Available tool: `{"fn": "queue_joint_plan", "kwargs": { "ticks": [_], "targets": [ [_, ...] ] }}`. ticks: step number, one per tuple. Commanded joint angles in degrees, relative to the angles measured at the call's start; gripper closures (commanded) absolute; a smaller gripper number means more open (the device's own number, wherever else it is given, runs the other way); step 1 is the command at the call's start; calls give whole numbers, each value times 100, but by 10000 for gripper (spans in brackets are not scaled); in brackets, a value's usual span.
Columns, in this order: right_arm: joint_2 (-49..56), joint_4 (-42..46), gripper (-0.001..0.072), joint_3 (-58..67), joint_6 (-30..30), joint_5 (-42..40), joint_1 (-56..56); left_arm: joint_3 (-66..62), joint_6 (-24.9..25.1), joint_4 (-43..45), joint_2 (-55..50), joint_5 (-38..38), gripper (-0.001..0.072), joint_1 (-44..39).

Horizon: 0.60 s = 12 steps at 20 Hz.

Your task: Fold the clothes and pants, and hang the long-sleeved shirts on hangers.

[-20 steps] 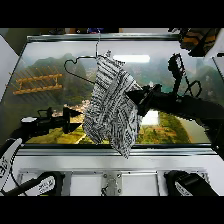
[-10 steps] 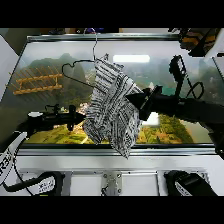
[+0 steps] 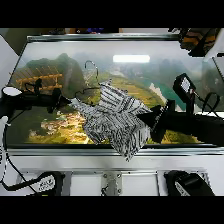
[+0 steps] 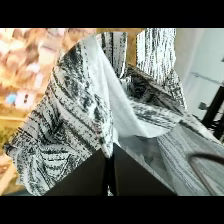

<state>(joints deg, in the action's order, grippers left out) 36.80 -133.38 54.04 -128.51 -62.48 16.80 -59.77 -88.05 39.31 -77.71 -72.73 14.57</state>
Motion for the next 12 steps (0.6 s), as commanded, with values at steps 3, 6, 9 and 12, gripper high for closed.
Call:
{"fn": "queue_joint_plan", "kwargs": {
  "ticks": [3, 6, 9, 12],
  "targets": [
    [-72, 264, 706, 7, 197, -1001, -4, -1403, -48, 323, -2, -280, 696, 20],
    [-72, 55, 707, 20, 168, -1449, -4, -2470, -39, 343, -9, -608, 696, 17],
    [-70, -501, 707, 44, -70, -1832, -2, -3416, -33, 973, -9, -1106, 696, -219],
    [-70, -1305, 707, 103, -393, -1766, -2, -4308, 286, 1172, -9, -1366, 695, -1038]
  ]
}}
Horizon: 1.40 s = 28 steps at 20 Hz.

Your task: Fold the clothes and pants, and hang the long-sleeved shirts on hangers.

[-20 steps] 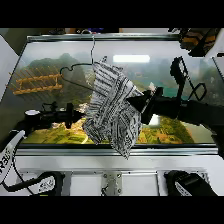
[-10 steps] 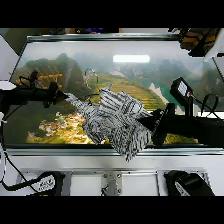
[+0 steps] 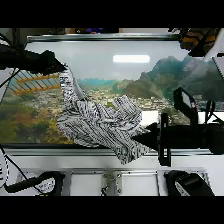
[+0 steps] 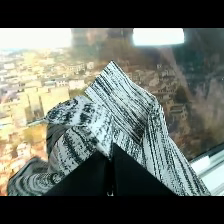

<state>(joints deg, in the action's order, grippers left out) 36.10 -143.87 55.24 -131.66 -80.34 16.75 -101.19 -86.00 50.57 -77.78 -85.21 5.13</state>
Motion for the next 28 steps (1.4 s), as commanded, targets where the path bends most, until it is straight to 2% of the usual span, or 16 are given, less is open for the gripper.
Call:
{"fn": "queue_joint_plan", "kwargs": {
  "ticks": [1, 3, 4, 5, 6, 12, 15, 16, 17, 18, 22, 25, 28],
  "targets": [
    [0, -297, 707, 168, -81, 249, 2, -251, 181, 417, -2, -212, 695, -457],
    [0, -507, 707, 409, -79, 817, 4, -251, 238, 636, -15, -251, 695, -938],
    [0, -555, 706, 409, -79, 975, 4, -251, 291, 636, -15, -144, 661, -1021],
    [0, -557, 706, 409, -79, 1224, 9, -262, 284, 619, -11, 81, 88, -1051],
    [0, -555, 706, 409, -79, 1480, 11, -398, 221, 621, -13, 269, 2, -997],
    [0, -531, 707, 409, -179, 2472, 9, -1825, -4, 623, 4, 481, 29, -352],
    [-7, -216, 707, 409, -210, 3150, 0, -1475, -2, 629, 459, 984, 41, 4],
    [-4, 7, 708, 409, -205, 3370, 0, -1222, 0, 636, 669, 1257, 242, 116],
    [-2, 348, 707, 409, -175, 3606, 0, -979, 4, 634, 881, 1545, 565, 236],
    [-7, 721, 708, 409, -20, 3825, -31, -776, 20, 634, 1073, 1805, 694, 326],
    [-24, 1991, 708, 411, 748, 4317, -920, -37, 26, 638, 1759, 2334, 694, 439],
    [-138, 2511, 708, 409, 890, 4572, -2055, 496, 26, 627, 2100, 2361, 694, 437],
    [-332, 2649, 708, 409, 892, 5200, -3250, 1121, 26, 621, 2371, 2371, 694, 437]
  ]
}}
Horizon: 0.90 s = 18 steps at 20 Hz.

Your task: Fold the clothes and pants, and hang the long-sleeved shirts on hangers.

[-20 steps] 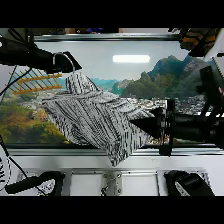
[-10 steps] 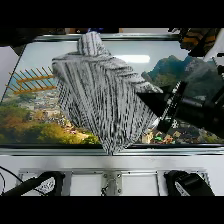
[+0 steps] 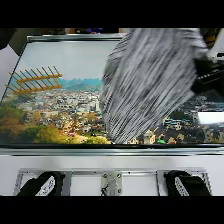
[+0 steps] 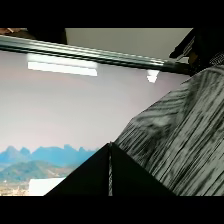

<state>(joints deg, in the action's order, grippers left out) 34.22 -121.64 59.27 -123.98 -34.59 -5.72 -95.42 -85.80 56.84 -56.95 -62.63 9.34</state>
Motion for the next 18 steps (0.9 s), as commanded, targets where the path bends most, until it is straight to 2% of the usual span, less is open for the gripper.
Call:
{"fn": "queue_joint_plan", "kwargs": {
  "ticks": [1, 4, 9, 12, 18],
  "targets": [
    [-208, 450, 708, 7, 122, 826, -1399, 761, 7, -24, 369, 107, 694, 2],
    [-315, 448, 708, 9, 127, 1163, -2697, 1351, 24, -44, 514, 114, 694, -356],
    [-313, 444, 708, 11, 138, 1788, -4446, 1731, 315, 63, 321, 31, 694, -1528],
    [-313, 442, 708, 15, 155, 2406, -4878, 1458, 313, 61, -50, -33, 695, -2061],
    [-162, 444, 707, 31, 280, 3681, -4883, 951, 310, 59, -682, -328, 694, -2583]
  ]
}}
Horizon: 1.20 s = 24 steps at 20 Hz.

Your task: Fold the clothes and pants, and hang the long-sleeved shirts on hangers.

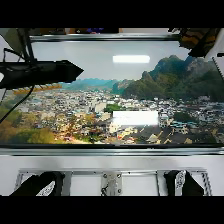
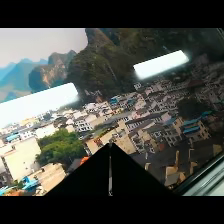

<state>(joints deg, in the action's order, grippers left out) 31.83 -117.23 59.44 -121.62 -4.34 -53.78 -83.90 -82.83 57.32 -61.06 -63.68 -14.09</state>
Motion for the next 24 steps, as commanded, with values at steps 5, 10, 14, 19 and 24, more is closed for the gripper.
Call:
{"fn": "queue_joint_plan", "kwargs": {
  "ticks": [5, 10, 14, 19, 24],
  "targets": [
    [264, 0, 707, 24, 44, 977, -72, -260, 4, -7, -525, -575, 694, -306],
    [393, 2, 707, 26, 42, 1086, -70, -260, -9, -2, -531, -564, 694, -306],
    [601, 2, 707, 144, 42, 1130, -70, -260, -9, 0, -531, -573, 694, -306],
    [1163, 4, 707, 813, 35, 1126, -72, -260, -11, -7, -531, -577, 695, -306],
    [1622, 4, 707, 1062, 35, 1128, -105, -260, -15, -7, -531, -577, 694, -306]
  ]
}}
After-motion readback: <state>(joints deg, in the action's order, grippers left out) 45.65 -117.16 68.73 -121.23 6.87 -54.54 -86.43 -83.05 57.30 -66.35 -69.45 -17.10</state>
